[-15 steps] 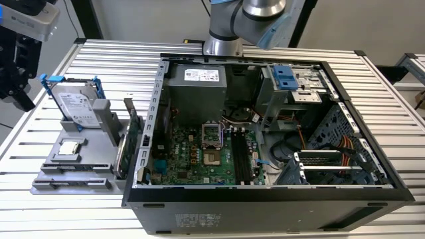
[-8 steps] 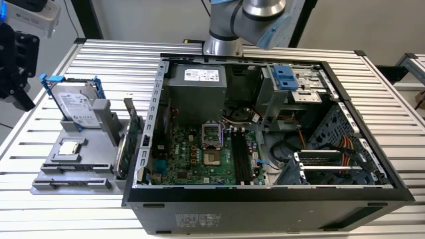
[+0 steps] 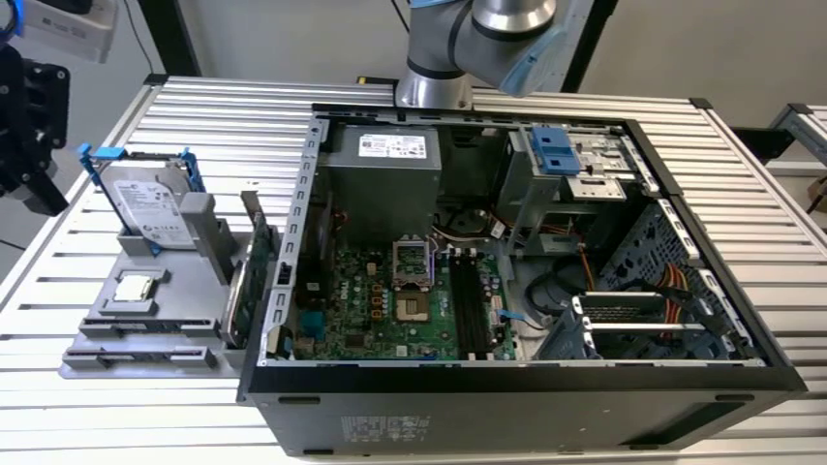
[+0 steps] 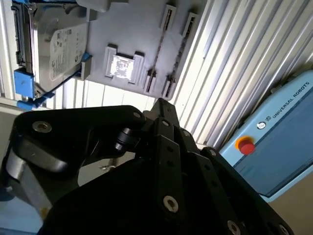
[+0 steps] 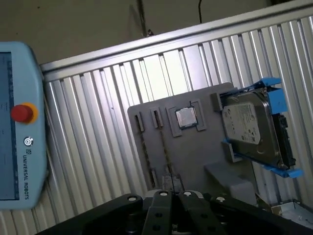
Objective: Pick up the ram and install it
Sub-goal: 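Pick up the ram and move it above insertion slot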
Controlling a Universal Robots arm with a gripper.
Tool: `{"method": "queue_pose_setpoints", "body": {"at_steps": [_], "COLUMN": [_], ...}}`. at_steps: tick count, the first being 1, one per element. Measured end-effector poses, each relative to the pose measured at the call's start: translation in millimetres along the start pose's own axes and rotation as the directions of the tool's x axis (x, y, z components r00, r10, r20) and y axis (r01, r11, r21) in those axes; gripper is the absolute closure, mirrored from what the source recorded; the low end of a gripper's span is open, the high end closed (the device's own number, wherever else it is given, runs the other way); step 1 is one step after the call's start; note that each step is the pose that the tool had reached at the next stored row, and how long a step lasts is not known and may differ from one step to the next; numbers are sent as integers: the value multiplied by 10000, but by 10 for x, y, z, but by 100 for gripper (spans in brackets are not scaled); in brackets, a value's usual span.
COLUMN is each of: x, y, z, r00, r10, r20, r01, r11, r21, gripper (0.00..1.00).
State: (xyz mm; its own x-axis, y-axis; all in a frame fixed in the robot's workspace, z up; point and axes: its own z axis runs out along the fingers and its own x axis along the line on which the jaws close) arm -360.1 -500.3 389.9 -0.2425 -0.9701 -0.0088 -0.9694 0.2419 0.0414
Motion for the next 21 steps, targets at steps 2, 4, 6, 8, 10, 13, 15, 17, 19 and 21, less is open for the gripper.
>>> {"method": "queue_pose_setpoints", "body": {"at_steps": [2, 4, 6, 8, 10, 13, 15, 17, 19, 21], "x": [-1, -1, -2, -2, -3, -3, -4, -4, -5, -5], "y": [0, 1, 0, 0, 0, 1, 1, 1, 1, 1], "z": [-1, 0, 0, -1, 0, 0, 0, 0, 0, -1], "r00": [9996, 9980, 9957, 9923, 9879, 9792, 9731, 9662, 9586, 9500], "r10": [-291, -627, -924, -1238, -1551, -2025, -2302, -2575, -2847, -3121], "r20": [-13, -27, -38, -51, -64, -83, -93, -104, -115, -126], "r01": [291, 627, 924, 1238, 1551, 2025, 2302, 2574, 2846, 3121], "r11": [9996, 9980, 9957, 9923, 9879, 9793, 9731, 9663, 9586, 9500], "r21": [-3, -6, -10, -14, -19, -26, -31, -36, -43, -49], "gripper": [100, 100, 100, 100, 100, 100, 100, 100, 100, 100]}}
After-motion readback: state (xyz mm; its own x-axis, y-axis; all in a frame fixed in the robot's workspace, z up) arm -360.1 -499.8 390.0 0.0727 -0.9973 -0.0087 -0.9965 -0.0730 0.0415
